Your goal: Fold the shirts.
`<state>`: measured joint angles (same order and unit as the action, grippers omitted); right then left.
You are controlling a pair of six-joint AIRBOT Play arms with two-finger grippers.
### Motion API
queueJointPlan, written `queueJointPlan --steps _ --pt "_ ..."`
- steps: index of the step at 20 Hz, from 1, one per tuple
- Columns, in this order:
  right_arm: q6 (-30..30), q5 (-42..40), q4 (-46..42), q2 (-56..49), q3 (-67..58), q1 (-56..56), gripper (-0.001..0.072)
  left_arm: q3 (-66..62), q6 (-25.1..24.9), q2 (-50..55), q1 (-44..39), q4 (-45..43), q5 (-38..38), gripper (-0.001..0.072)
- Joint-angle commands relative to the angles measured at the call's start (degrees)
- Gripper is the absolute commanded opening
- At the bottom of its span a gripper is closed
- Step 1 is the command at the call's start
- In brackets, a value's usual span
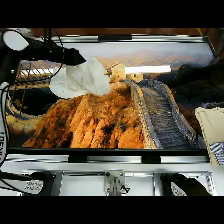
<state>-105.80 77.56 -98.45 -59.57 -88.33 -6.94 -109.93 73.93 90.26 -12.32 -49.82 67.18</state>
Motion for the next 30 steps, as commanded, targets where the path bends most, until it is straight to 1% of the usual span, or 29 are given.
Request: queueJointPlan --steps 1,4,7,10,11,12,13,14,16,18,19,20,22,24,25,26,28,30 --pt "-0.3 2.6 -5.7 4.8 -7.6 4.2 0.0644 -0.7 2.0 -4.2 -5.5 8.7 0.8 0.0059" --pt "1.7 7.0 -6.3 6.6 -11.5 5.4 0.0644 -0.4 4.0 -1.7 -13.3 8.7 -0.7 0.0059" --pt "2.9 11.0 -7.4 7.2 -11.8 5.4 0.0644 -0.4 5.0 3.0 -21.3 8.7 -4.0 0.0059" --pt "3.1 12.1 -8.5 7.2 -11.8 5.4 0.0644 -0.4 5.9 8.0 -25.6 8.7 -5.1 0.0066" --pt "3.1 12.1 -8.6 7.2 -11.8 5.4 0.0644 -0.5 5.9 9.1 -25.5 8.7 -4.5 0.0193" --pt "3.1 12.1 -8.6 7.1 -11.8 5.4 0.0644 -0.5 5.9 9.5 -24.5 8.5 -3.4 0.0404" --pt "3.1 12.1 -8.6 7.1 -11.8 5.4 0.0644 -0.5 5.8 9.4 -22.8 7.2 -2.3 0.0447" --pt "3.0 12.1 -8.6 7.1 -11.8 5.4 0.0644 -0.8 5.9 9.2 -20.3 5.2 -0.6 0.0454" --pt "2.7 13.4 -7.6 6.8 -11.5 5.4 0.0644 -0.8 5.9 8.4 -13.4 0.4 5.6 0.0522" --pt "1.4 14.2 -3.9 5.9 -8.9 5.4 0.0644 -0.7 6.8 8.4 -6.7 -4.5 13.7 0.0628" --pt "1.5 14.1 -1.6 5.2 -6.6 5.4 0.0644 -0.6 6.7 8.4 -4.3 -6.3 16.9 0.0640" --pt "1.5 14.0 0.3 4.3 -4.2 5.4 0.0644 -0.2 6.7 8.4 -2.3 -7.3 19.1 0.0668" --pt "1.4 13.1 6.3 1.9 1.0 5.4 0.0645 0.7 6.1 8.4 -0.5 -9.6 21.8 0.0667" --pt "1.5 10.1 15.0 -0.8 6.6 5.3 0.0655 2.6 4.7 8.7 -0.2 -13.2 21.7 0.0668" --pt "1.5 8.0 18.4 -2.3 9.2 5.3 0.0673 3.7 4.5 9.2 -0.5 -13.1 21.7 0.0668" --pt "1.6 6.1 20.5 -3.9 11.5 5.3 0.0673 5.0 4.5 9.7 -0.9 -12.0 21.5 0.0668" --pt "1.5 4.5 21.9 -7.1 14.0 5.3 0.0673 8.0 2.7 10.2 -3.0 -8.5 18.3 0.0668" --pt "1.6 4.6 21.9 -10.1 14.3 5.3 0.0673 10.1 -1.1 10.4 -6.4 -9.1 13.9 0.0667"
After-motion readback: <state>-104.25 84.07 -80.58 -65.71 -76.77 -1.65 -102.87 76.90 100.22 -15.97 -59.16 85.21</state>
